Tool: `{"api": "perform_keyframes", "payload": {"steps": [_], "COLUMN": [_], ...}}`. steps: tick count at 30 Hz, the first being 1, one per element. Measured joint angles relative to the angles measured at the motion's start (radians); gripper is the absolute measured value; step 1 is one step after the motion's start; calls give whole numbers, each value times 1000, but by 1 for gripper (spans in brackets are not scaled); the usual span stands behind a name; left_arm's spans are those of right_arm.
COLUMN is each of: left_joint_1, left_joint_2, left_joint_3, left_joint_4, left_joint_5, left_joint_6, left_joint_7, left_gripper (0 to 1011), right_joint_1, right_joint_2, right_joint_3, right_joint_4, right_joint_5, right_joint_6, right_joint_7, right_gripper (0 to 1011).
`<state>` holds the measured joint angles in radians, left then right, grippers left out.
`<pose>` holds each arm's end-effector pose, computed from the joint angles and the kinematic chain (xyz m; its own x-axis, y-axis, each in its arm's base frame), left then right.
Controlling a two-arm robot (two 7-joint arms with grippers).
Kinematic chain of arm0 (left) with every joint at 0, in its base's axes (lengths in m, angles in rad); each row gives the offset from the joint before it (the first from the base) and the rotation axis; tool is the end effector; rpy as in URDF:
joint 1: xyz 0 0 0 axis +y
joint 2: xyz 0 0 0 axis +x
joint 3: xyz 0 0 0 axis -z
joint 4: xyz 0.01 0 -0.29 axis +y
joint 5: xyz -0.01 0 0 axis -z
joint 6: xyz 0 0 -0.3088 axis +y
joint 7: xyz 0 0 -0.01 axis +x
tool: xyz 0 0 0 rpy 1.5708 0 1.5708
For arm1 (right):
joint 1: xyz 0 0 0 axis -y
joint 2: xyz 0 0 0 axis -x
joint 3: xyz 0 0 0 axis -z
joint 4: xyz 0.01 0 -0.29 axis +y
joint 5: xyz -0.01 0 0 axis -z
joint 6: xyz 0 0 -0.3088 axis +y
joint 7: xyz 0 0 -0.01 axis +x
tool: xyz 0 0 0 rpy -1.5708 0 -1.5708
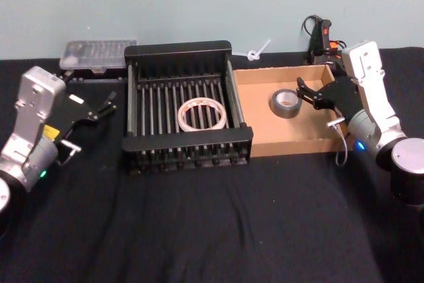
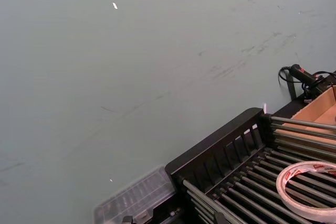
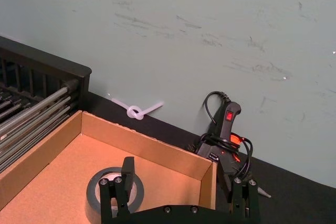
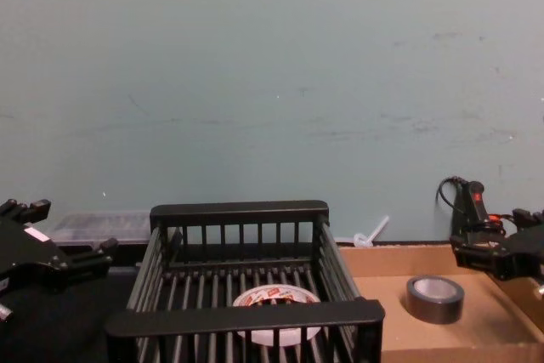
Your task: Pick up the white tape and place it into the black box , Pick up the silver tape and place it into the brown box.
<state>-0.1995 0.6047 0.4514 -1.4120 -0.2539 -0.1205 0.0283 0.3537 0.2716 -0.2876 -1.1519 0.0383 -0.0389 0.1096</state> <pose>0.3581 0.0827 -0.3023 0.2923 0.8803 0.3737 -0.9553 0.2873 0.0703 0.4183 -0.0337 -0.3097 0.2807 -0.9144 0.2917 0.9590 0.2544 -0.1252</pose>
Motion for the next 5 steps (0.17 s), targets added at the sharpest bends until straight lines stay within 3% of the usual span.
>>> {"api": "perform_keyframes", "payload": {"steps": [5], "left_joint_1": [0], "left_joint_2": [0], "left_joint_3": [0], "left_joint_4": [0], "left_joint_5": [0], "left_joint_6": [0], "left_joint_7": [0], "left_gripper": [1001], "right_joint_1": [0], "right_joint_2": [0], "right_joint_3": [0], "right_joint_4": [0], "right_joint_5": [0], "right_joint_6": [0], "right_joint_7": [0], "right_gripper": [1002]}}
